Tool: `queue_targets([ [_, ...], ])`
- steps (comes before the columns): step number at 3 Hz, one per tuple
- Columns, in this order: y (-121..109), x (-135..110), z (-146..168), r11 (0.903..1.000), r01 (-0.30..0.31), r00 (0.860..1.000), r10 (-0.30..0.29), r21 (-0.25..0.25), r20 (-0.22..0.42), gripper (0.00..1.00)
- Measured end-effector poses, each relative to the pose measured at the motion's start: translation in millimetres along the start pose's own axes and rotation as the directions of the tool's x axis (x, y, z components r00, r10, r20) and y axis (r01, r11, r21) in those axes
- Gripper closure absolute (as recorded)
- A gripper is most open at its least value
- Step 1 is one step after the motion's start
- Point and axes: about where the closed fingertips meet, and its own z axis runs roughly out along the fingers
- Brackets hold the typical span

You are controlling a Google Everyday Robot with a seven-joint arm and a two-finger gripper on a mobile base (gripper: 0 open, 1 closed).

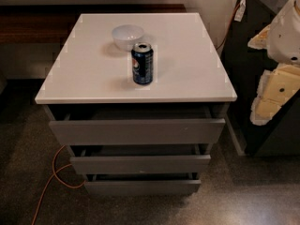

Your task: Place pepsi can into top drawer

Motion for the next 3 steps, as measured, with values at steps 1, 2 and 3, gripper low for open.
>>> queue_targets([
  [1, 0.0, 0.0, 0.0, 1.0, 0.0, 1.0, 0.0, 0.0, 0.0, 0.0],
  [2, 9.2, -3.9, 6.7, 0.9995, 0.03, 0.999, -0.03, 0.006, 0.02, 0.0],
  [3, 31.4, -14.2, 23.3, 0.9952, 0.098, 0.993, -0.098, 0.006, 0.071, 0.0],
])
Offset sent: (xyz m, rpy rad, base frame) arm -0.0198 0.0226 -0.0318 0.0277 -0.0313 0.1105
